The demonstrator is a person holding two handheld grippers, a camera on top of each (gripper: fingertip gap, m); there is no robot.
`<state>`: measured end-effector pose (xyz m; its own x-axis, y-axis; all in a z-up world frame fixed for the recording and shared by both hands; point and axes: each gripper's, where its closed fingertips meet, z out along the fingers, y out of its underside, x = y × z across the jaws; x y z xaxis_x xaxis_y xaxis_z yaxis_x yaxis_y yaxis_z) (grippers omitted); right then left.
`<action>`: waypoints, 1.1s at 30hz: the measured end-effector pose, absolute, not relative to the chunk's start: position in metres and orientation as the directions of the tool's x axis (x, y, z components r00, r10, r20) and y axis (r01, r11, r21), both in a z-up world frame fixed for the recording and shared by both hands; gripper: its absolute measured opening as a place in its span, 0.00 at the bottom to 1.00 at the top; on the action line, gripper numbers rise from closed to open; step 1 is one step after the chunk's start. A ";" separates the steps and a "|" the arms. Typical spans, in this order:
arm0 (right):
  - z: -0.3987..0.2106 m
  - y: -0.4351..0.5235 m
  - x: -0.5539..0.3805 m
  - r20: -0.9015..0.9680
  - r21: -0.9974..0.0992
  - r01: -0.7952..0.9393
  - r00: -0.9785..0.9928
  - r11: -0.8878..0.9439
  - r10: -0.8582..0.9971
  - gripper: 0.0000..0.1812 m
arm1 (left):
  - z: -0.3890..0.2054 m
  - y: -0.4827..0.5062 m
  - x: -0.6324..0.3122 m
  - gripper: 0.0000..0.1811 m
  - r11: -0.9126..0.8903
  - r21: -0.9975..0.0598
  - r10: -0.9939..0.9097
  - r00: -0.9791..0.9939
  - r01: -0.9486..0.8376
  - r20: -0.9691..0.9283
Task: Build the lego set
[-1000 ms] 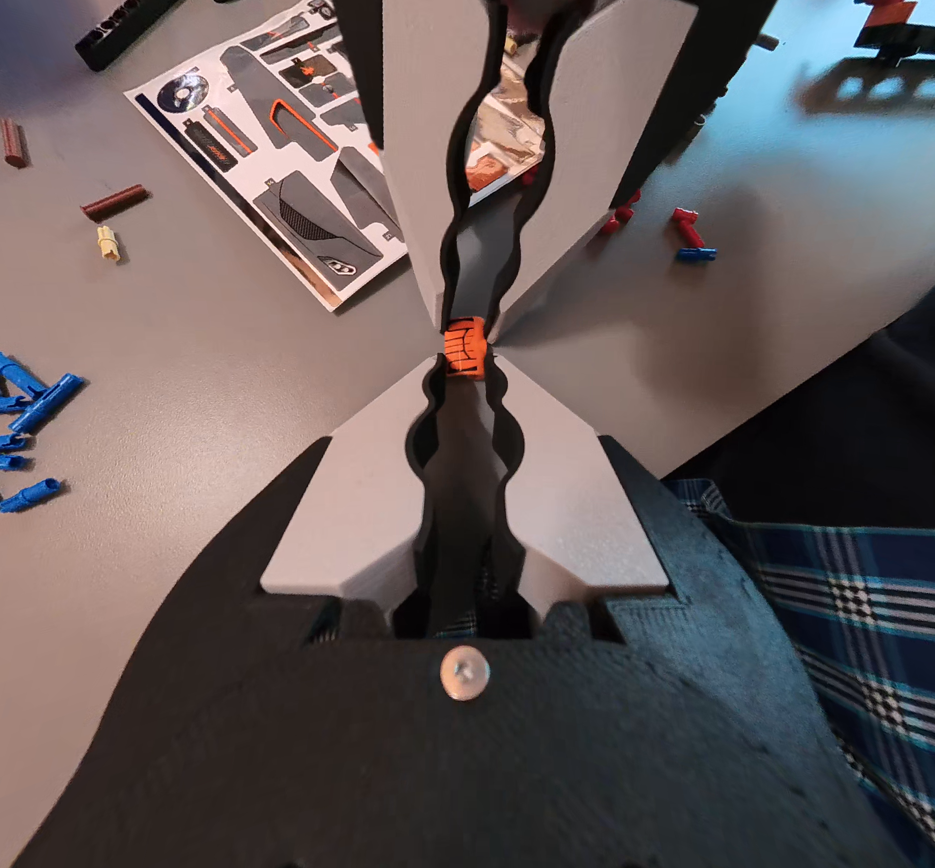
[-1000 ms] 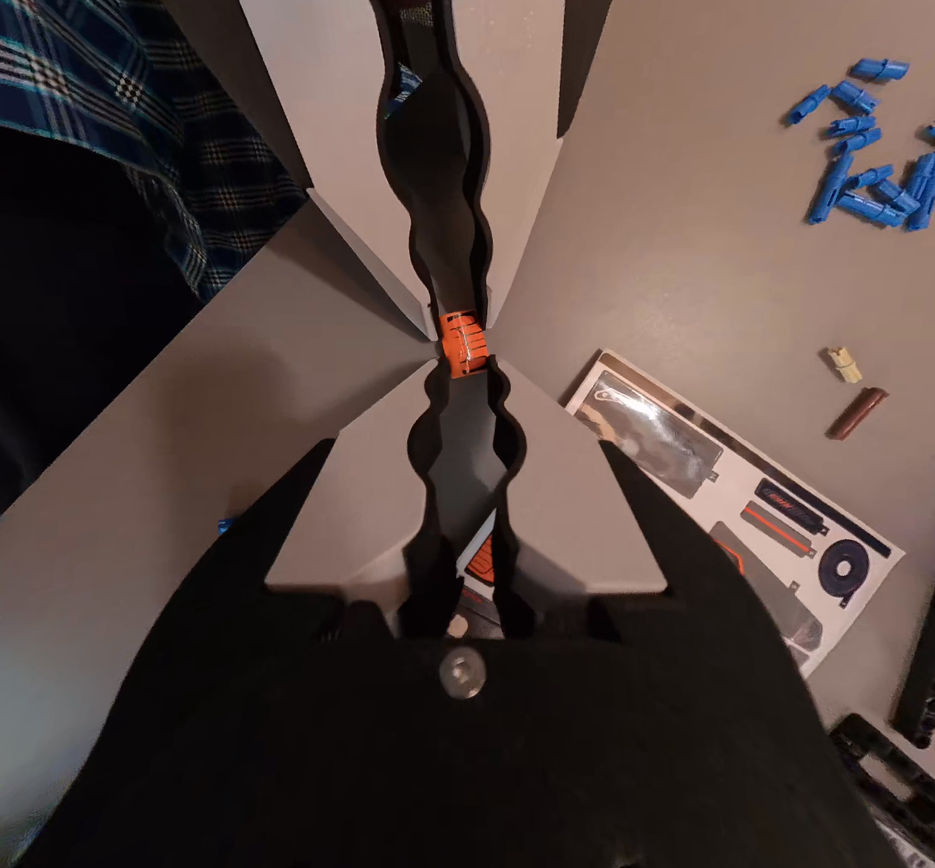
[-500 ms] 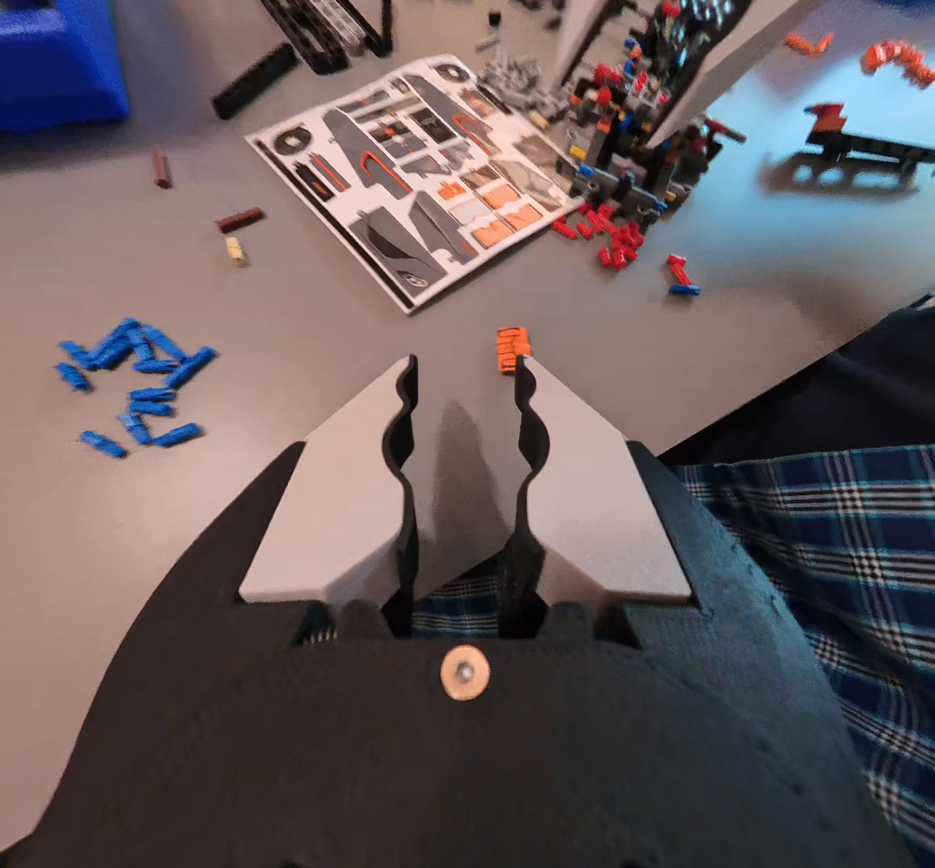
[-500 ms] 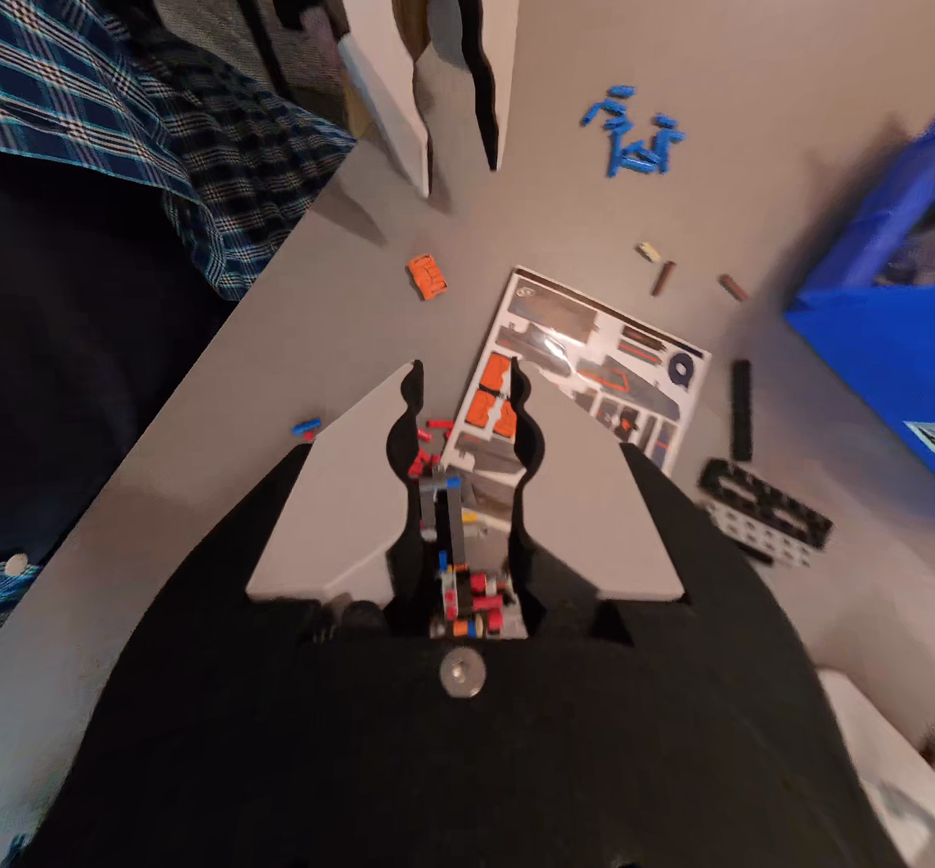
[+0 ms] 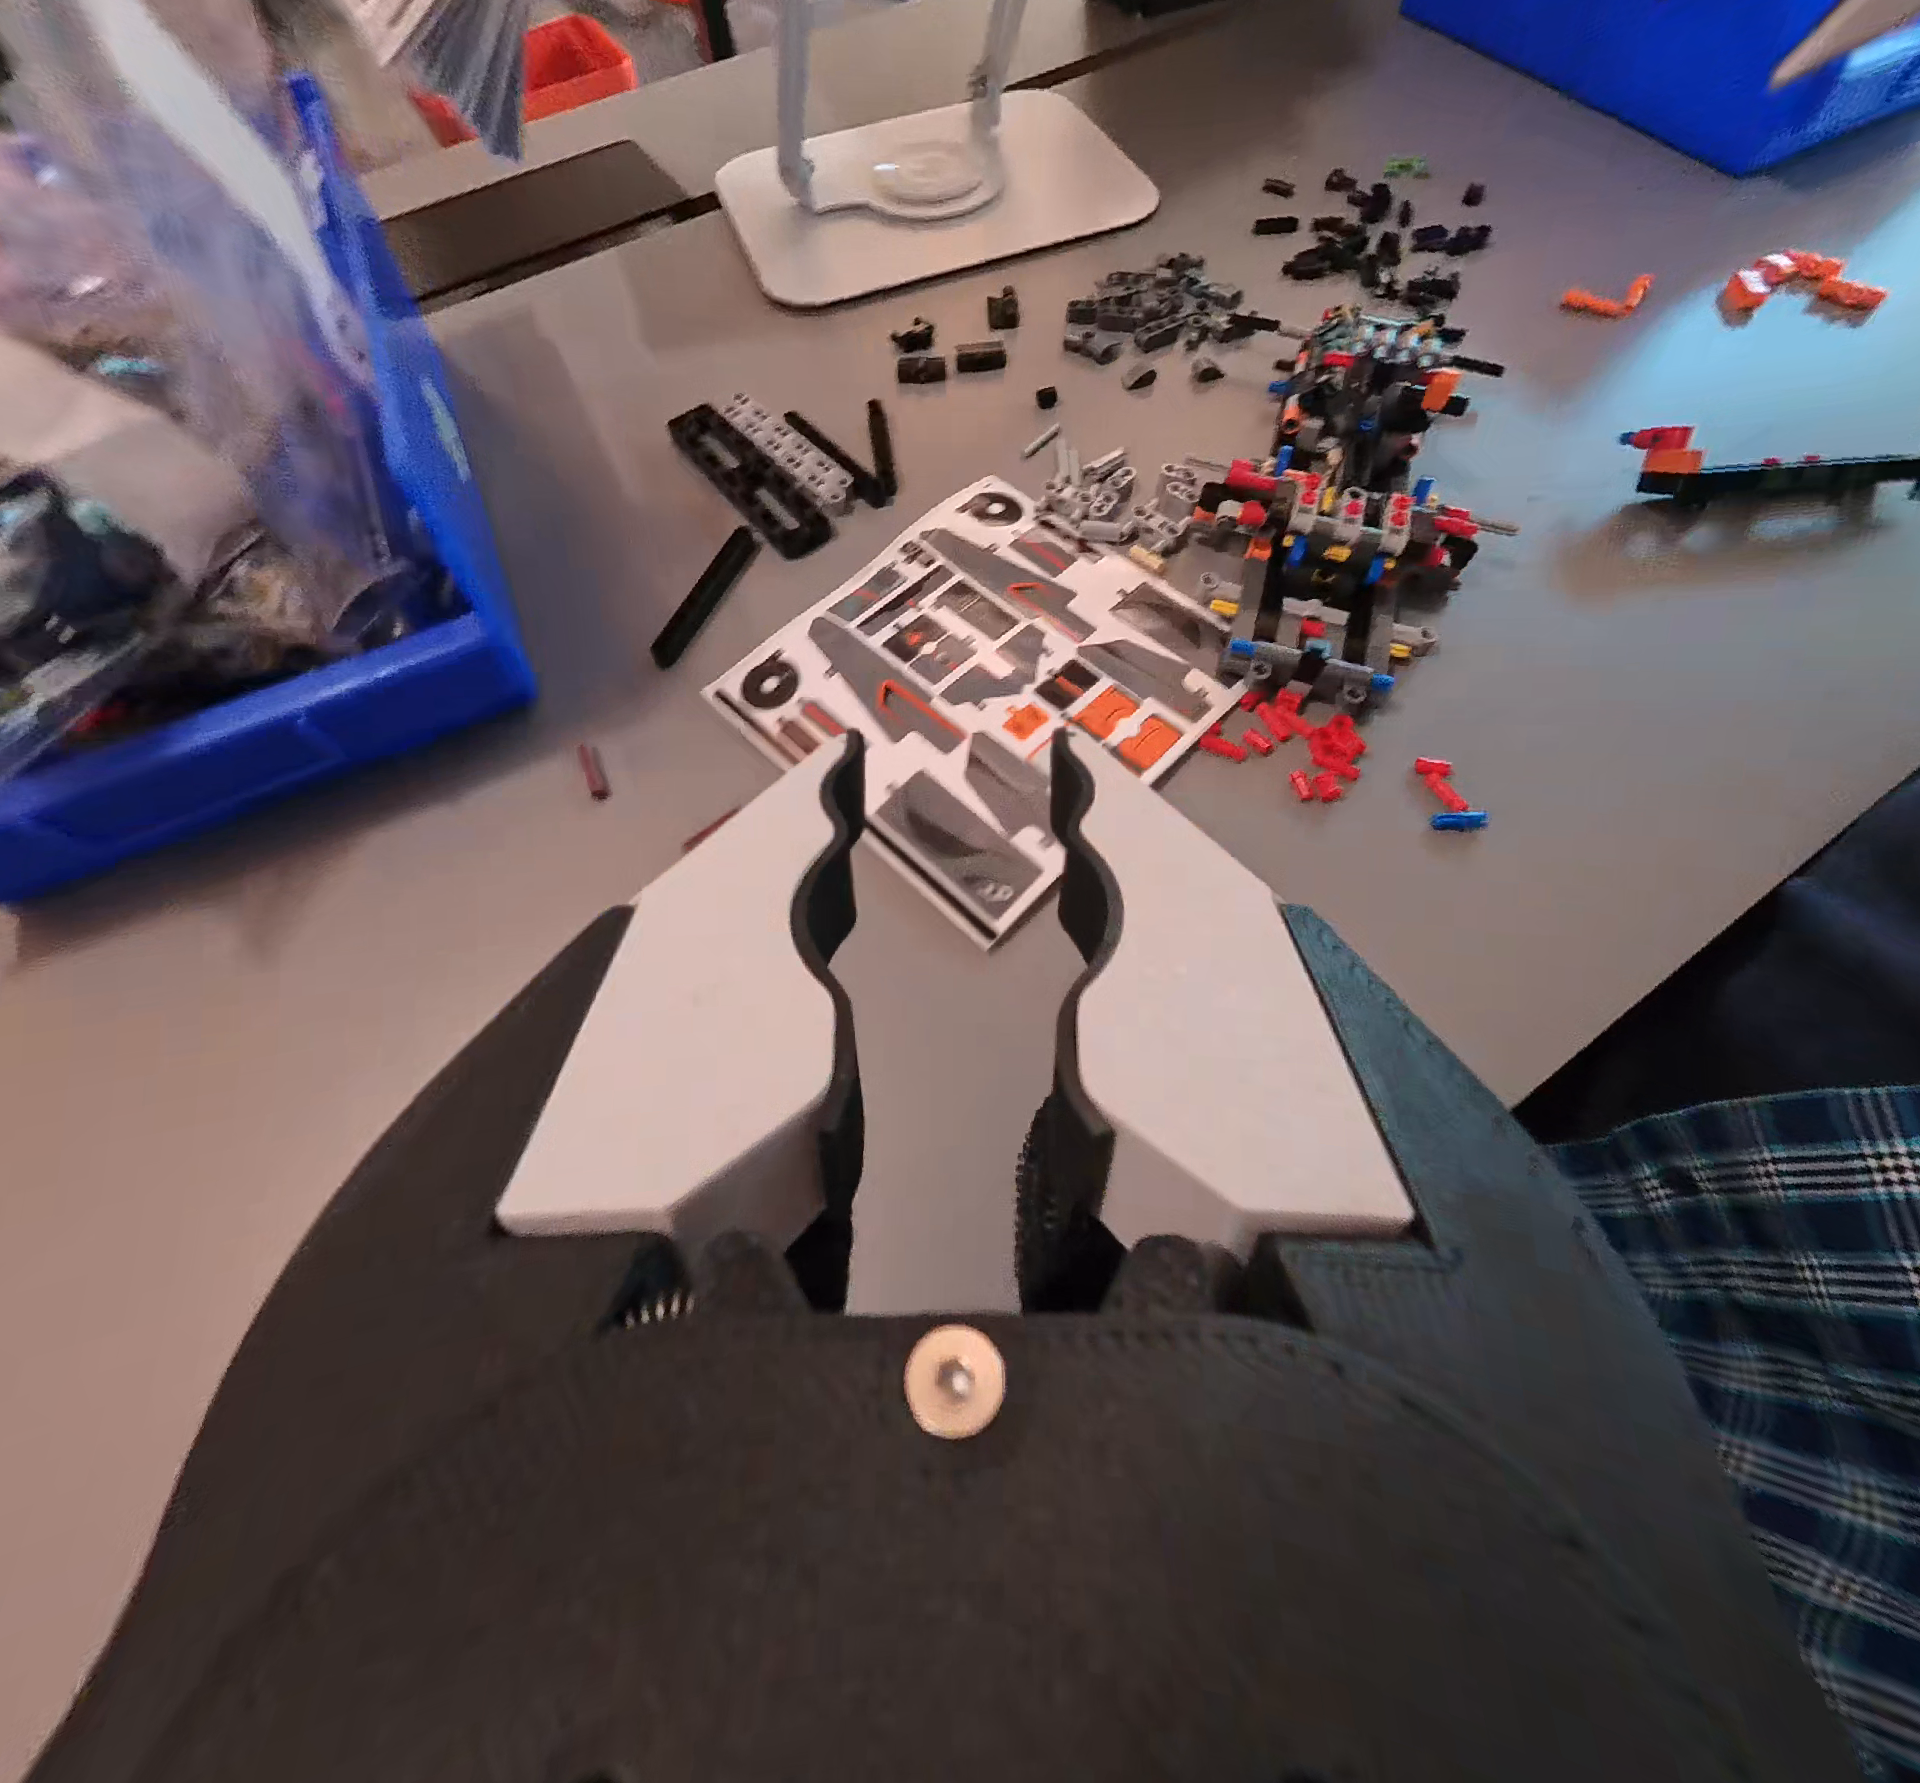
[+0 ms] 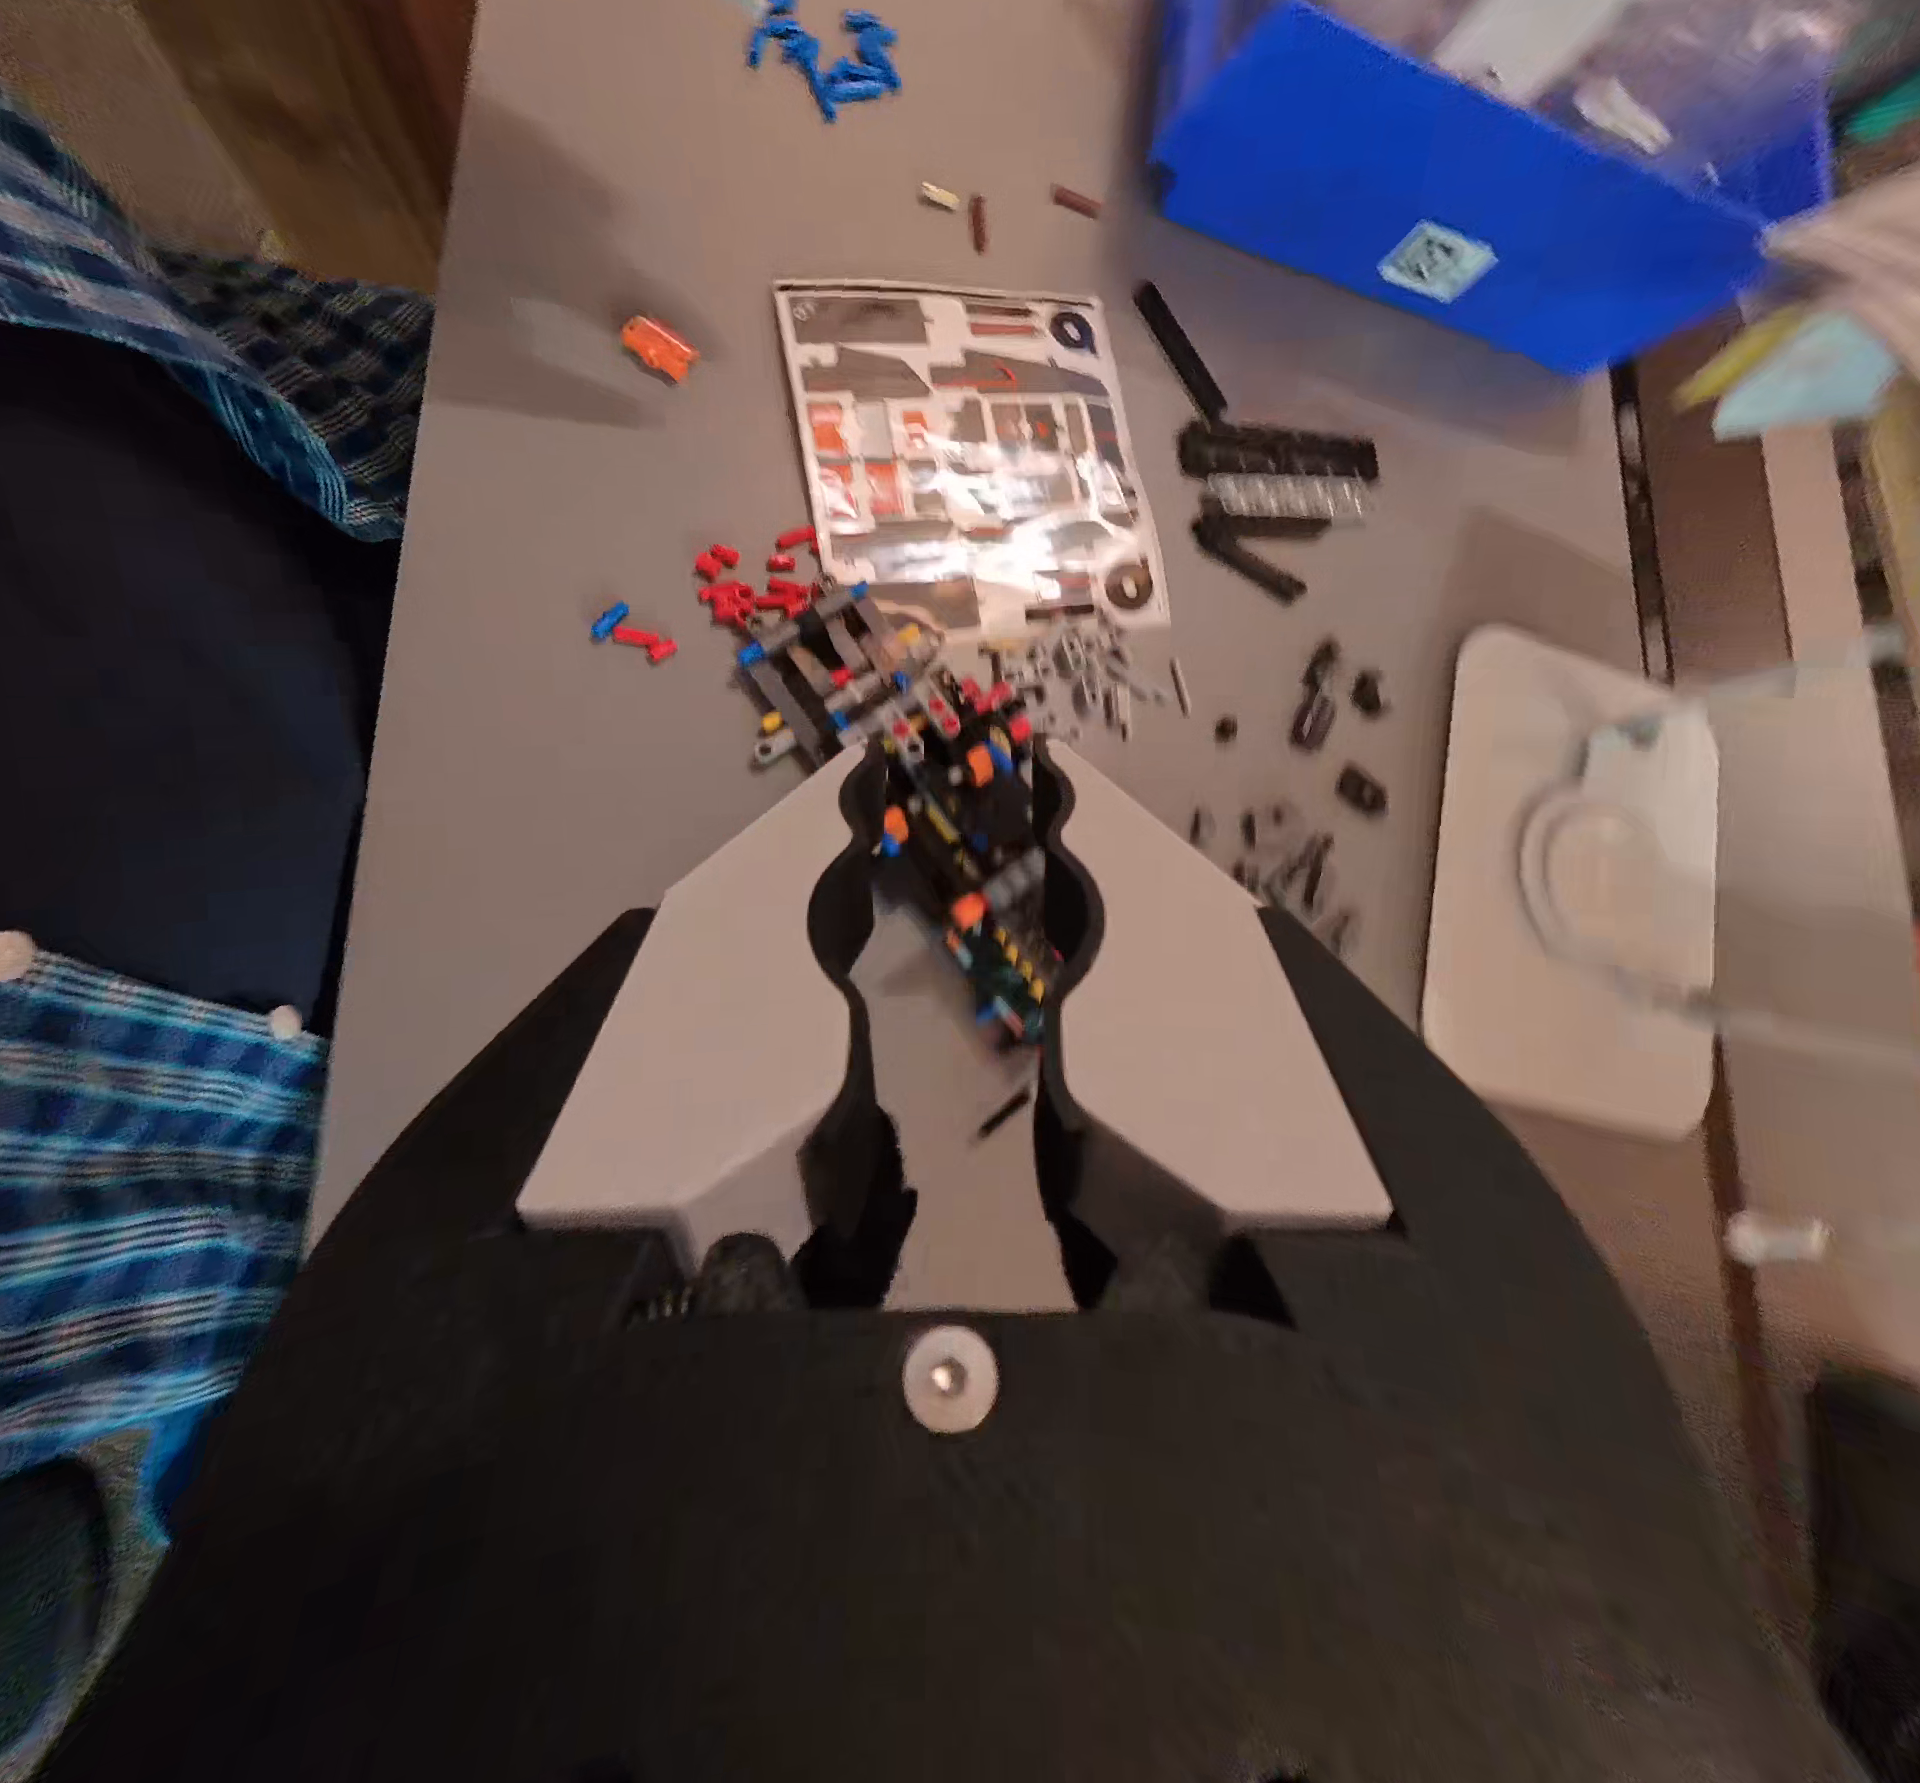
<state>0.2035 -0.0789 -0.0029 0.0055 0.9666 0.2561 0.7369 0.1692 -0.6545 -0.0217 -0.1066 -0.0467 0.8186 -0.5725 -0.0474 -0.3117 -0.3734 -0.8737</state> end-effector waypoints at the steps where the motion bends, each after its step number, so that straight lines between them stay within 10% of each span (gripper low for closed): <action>1: -0.002 -0.079 0.219 0.224 -0.666 0.737 0.052 0.114 0.973 0.14 | -0.046 -0.105 -0.013 0.19 -0.361 -0.877 -0.594 0.804 -0.316 -0.045; 17: -0.026 -0.095 0.458 0.205 -0.687 0.615 0.674 -0.386 0.710 0.13 | -0.067 -0.103 0.073 0.18 -0.332 -0.861 -0.751 0.660 -0.386 -0.006; 33: -0.064 -0.109 0.349 0.152 -0.721 0.671 0.396 -0.173 0.905 0.13 | -0.080 -0.107 -0.025 0.19 -0.482 -0.756 -0.551 0.824 -0.443 -0.132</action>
